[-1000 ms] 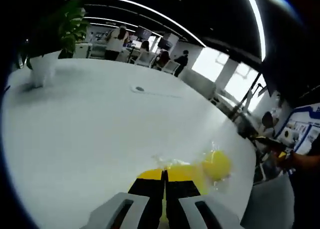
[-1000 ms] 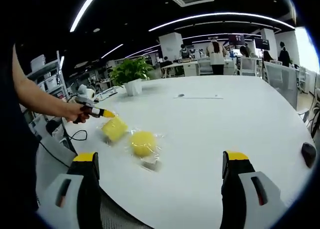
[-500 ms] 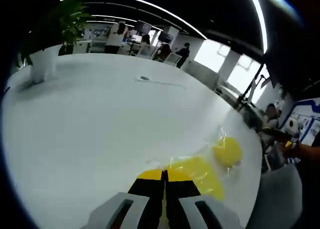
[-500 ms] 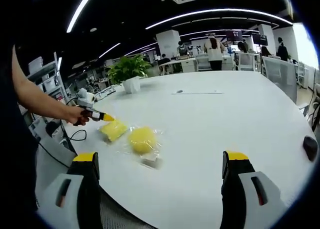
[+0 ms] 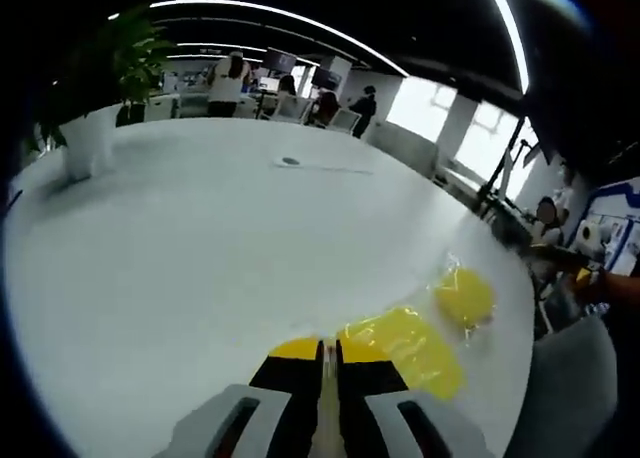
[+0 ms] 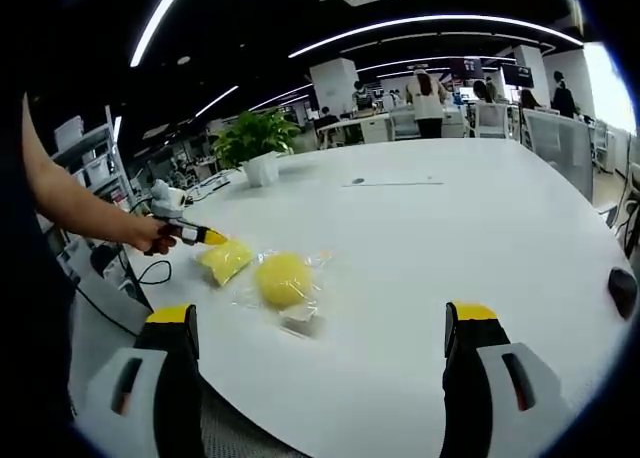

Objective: Compare the silicone blocks by pressing each to a similar depth, holding the contact briefly, and releasing to observe deformation and rebound differences across the visible hardness samples.

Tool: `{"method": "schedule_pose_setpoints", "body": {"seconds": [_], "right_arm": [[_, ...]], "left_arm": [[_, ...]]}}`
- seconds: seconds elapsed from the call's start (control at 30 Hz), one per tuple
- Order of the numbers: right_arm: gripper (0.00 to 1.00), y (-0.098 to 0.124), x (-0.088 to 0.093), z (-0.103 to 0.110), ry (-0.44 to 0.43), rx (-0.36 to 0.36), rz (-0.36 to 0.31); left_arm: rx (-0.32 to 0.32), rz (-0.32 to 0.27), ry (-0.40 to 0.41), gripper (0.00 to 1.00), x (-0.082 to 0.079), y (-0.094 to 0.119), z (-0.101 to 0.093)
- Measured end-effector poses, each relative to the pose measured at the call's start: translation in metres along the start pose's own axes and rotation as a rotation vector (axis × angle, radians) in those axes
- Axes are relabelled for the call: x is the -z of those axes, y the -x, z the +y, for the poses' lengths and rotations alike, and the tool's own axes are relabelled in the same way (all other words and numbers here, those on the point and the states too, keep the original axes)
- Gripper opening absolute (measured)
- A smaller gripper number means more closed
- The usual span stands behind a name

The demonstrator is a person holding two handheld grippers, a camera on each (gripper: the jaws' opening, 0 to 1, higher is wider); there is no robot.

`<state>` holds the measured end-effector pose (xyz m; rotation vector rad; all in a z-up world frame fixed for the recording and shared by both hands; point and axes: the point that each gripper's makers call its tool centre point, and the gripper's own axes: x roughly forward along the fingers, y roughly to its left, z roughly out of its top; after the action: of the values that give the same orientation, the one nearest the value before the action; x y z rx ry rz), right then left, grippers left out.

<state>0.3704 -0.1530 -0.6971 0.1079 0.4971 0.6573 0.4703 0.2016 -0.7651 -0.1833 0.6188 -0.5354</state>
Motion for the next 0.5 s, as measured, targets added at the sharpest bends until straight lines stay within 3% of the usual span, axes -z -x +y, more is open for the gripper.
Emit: {"method": "schedule_pose_setpoints", "body": {"seconds": [0.07,0.2,0.4,0.5], "right_arm": [[0.96,0.0,-0.001,0.0,0.003,-0.001,0.0],[0.96,-0.002,-0.007,-0.002,0.019,-0.009,-0.001],[0.96,-0.004,-0.018,-0.002,0.049,-0.015,-0.014],[0.96,-0.004,-0.02,-0.004,0.058,-0.012,-0.017]], "left_arm": [[-0.04,-0.09,-0.032,0.48,-0.015,0.006,0.009],[-0.07,-0.158,0.007,0.78,-0.03,0.025,0.018],[-0.075,-0.175,0.013,0.9,-0.035,0.057,0.015],[-0.063,-0.14,0.014,0.95,-0.022,0.071,0.0]]}}
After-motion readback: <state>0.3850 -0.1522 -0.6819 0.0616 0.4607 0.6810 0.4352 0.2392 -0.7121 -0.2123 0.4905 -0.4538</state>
